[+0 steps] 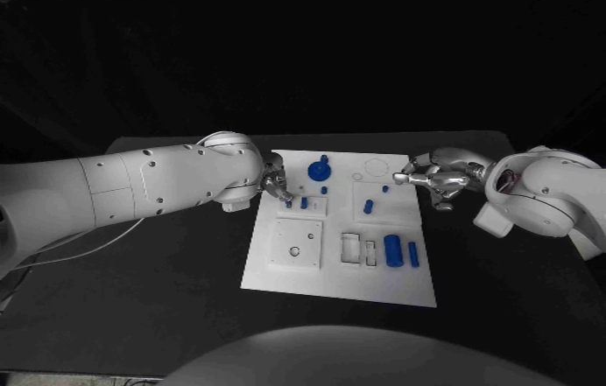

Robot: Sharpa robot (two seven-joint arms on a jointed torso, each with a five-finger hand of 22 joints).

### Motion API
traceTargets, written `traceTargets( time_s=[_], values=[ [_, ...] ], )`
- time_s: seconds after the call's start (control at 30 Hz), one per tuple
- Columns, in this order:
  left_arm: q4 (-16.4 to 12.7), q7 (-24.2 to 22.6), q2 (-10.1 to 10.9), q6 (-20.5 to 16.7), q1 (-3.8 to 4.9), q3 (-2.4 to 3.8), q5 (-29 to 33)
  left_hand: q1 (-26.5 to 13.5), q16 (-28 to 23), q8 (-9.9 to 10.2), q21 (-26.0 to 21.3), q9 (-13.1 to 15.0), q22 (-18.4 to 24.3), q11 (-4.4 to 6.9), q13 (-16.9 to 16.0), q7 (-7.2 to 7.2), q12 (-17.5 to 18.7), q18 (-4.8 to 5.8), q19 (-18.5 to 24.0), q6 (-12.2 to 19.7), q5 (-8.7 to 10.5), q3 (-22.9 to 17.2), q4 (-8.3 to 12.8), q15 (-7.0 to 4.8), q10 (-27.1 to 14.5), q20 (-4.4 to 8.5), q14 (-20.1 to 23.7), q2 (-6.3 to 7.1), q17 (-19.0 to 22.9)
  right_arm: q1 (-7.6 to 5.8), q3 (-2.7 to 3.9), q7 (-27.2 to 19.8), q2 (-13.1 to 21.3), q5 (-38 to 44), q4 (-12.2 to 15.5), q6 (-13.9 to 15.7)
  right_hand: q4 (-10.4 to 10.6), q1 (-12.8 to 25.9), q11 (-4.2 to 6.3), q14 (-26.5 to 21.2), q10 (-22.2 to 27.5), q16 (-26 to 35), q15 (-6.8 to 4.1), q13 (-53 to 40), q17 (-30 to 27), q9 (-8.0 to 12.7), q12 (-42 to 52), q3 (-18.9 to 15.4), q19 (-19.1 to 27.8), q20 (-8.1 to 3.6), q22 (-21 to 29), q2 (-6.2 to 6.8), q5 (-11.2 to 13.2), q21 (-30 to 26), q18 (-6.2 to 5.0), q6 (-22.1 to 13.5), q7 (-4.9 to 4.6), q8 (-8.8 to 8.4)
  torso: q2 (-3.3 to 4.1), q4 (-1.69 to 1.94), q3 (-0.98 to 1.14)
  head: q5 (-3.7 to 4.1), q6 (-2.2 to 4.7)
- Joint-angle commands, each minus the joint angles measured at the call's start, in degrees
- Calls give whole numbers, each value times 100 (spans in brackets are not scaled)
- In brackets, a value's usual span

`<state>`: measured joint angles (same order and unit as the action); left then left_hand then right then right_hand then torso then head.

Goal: Assemble the parts on the task board

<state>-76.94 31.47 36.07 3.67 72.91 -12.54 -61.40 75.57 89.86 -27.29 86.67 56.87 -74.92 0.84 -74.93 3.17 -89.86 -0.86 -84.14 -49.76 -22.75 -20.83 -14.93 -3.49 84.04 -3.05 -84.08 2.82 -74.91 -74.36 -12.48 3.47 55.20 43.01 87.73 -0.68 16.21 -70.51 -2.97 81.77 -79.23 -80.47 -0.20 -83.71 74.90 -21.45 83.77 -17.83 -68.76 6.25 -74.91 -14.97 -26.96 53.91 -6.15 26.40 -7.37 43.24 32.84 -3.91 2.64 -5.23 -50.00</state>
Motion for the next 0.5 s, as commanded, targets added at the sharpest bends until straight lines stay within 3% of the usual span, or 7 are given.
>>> traceTargets(
  time_s=[0.03,0.5],
  values=[
    [-18,24,-21,5,-9,0,-36,-8,14,-19,-28,10,-1261,39,-1507,-60,-14,-31,-293,-38,17,-33,8,-28,596,36,-592,-11,-1509,6,-1,-9,-1,10,7,-86,5,-68,36,-45,1,36,-12,401,459,6,-25,25,42,-13,-526,-9,-22,-32,-114,33,-6,-39,2,-5,4,-13,0],
    [-5,32,-63,-14,-39,-3,-49,-13,14,-17,-38,11,-1255,38,-1507,-59,-14,-34,-285,-33,21,-49,7,-27,596,35,-592,-16,-1509,10,-1,-12,-8,9,4,-87,5,-68,36,-45,1,36,-12,401,459,6,-25,25,42,-13,-526,-9,-22,-32,-114,33,-6,-39,-8,-7,6,-16,0]
  ],
)
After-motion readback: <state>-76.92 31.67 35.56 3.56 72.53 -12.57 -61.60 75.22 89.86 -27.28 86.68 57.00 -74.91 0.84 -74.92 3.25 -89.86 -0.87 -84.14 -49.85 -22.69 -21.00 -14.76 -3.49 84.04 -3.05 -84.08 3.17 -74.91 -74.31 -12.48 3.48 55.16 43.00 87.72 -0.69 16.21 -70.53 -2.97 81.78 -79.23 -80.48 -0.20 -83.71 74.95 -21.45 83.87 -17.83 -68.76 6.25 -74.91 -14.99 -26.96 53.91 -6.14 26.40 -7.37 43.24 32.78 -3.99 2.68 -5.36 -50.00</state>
